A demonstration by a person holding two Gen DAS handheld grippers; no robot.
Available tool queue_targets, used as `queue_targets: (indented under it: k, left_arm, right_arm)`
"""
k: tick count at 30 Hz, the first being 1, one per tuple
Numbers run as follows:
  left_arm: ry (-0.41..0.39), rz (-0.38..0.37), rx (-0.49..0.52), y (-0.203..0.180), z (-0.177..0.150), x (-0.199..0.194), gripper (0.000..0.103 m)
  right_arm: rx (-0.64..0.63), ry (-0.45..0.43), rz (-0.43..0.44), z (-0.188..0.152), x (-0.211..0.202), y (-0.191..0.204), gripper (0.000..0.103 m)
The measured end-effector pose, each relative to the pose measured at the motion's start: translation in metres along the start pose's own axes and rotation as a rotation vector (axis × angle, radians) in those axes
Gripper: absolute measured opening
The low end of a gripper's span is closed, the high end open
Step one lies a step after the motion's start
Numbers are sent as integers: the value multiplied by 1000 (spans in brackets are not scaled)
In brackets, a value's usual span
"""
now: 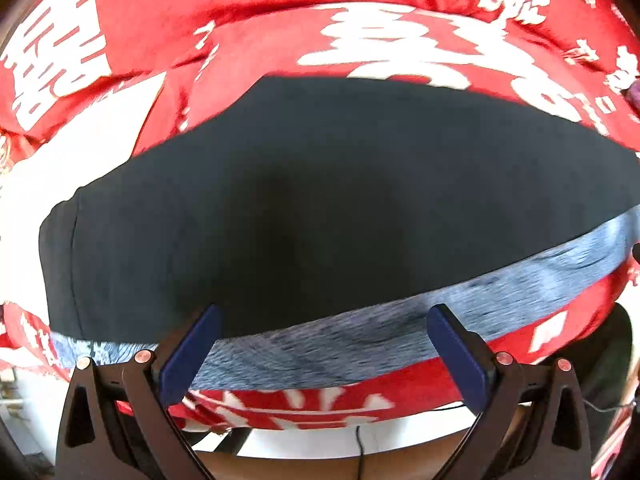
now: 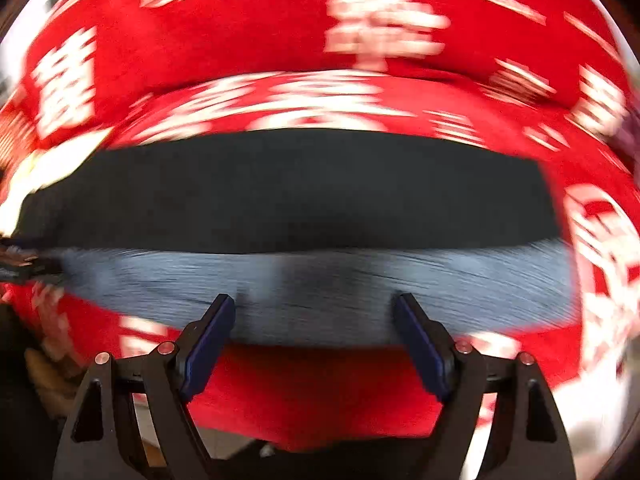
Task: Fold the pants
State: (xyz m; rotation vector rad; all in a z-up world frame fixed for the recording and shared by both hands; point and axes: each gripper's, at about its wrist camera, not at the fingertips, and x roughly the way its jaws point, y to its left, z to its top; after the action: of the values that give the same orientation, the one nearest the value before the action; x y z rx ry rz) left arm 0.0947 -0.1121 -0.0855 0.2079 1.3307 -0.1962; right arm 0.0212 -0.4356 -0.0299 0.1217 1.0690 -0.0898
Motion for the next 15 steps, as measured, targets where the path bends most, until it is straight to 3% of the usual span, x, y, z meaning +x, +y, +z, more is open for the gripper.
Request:
queue_targets:
  k: [3,6,10,15]
  left_arm:
    - [1,-76,13,-33,16,-9,103]
    - [39,-97,31,-66,39,5,103]
    - [40,-40,72,-110,48,10,103]
    - [91,-20,37,-123,54,28,103]
  right_arm:
    - [220,-27,-10,-19,-17,-77,85]
    - [385,-79,65,-44,-26,-127,85]
    - [420,-126,162,-56,-17,-137,85]
    - [440,-187,173,-54,3,-142,84]
